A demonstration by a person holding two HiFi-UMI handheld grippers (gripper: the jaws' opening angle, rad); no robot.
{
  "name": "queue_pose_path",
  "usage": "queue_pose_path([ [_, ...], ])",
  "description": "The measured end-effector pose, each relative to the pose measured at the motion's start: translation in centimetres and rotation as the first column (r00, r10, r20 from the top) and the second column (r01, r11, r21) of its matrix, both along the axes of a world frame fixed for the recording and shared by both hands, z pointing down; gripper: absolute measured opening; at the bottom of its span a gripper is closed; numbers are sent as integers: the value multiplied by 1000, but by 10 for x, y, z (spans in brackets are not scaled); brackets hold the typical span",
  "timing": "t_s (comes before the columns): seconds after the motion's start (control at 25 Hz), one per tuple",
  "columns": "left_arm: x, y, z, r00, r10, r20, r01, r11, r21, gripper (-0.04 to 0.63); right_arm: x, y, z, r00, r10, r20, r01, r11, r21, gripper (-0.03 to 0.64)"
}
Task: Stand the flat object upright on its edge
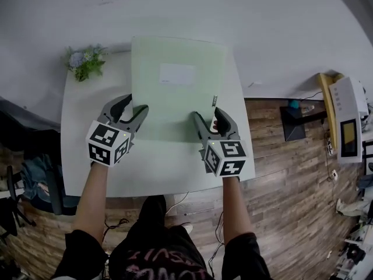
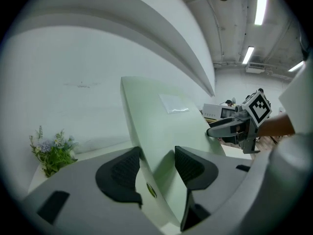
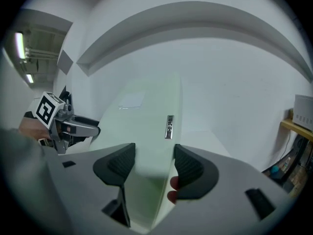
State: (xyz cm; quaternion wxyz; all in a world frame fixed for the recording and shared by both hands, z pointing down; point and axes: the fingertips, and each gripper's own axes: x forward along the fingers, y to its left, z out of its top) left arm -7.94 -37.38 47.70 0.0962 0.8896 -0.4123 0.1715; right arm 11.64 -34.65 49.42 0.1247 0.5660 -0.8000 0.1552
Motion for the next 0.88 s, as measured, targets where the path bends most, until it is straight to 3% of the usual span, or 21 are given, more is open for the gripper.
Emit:
queue_pose_path([
  [0.44, 7, 18, -2, 999, -42, 27, 35, 977, 211, 239, 5, 16, 3, 999, 20, -45, -11, 982, 186, 267],
  [0.88, 5, 47, -3, 997, -68, 20, 60, 958, 280, 239, 3, 42, 5, 999, 5, -54, 8, 971, 239, 267],
])
